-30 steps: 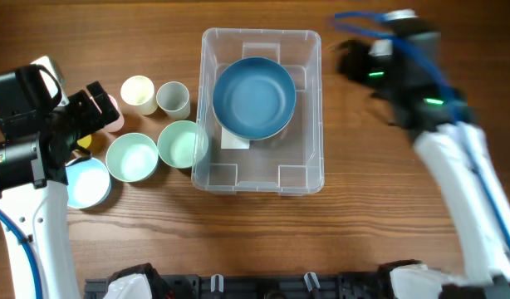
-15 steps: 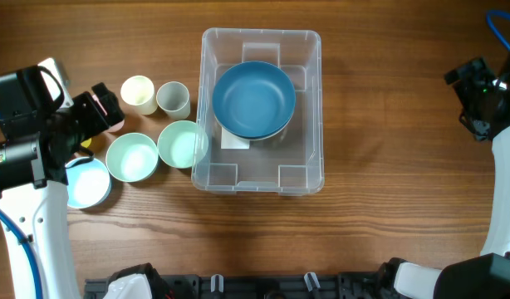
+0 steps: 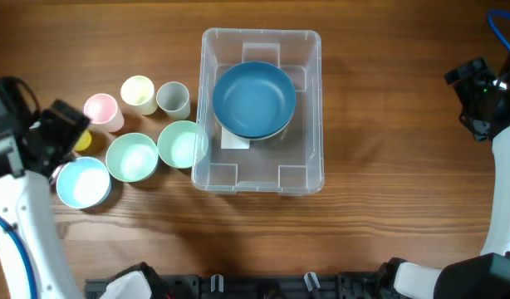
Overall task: Pack container
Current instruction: 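Grasp the pink bowl with the left gripper and lift it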
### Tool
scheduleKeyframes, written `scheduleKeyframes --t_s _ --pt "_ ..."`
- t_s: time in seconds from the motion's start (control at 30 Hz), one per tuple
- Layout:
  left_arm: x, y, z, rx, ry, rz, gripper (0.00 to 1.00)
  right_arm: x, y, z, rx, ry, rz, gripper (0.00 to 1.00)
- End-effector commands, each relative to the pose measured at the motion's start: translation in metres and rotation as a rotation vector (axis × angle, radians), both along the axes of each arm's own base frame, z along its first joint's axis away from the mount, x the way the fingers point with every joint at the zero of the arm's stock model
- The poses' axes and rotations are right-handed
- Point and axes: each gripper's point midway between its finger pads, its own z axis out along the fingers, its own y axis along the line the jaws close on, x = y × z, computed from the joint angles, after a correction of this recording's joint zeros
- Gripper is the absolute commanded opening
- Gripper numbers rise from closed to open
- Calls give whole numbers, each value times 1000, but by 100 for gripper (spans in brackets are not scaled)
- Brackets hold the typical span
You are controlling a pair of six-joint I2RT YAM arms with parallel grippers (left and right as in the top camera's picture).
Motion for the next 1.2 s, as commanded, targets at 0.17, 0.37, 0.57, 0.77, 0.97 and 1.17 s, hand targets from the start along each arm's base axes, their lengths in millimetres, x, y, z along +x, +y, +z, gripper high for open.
scheduleKeyframes --t_s 0.17,0.37,0.57,0.77,0.97,1.17 --pt "-33 52 -87 -227 284 317 90 1 -1 -6 7 14 -17 100" --pt "-28 79 -136 -240 341 331 90 1 -1 -6 7 14 -17 99" --pt "-41 127 -136 -208 250 465 93 1 -1 -6 7 14 -17 100" --pt "-44 142 -168 -237 286 478 80 1 -1 -6 7 14 -17 100" --pt "-38 148 -202 -255 316 443 56 1 -1 -6 7 14 -17 100" --pt "-38 152 -200 -243 311 449 4 1 -1 -6 7 14 -17 100"
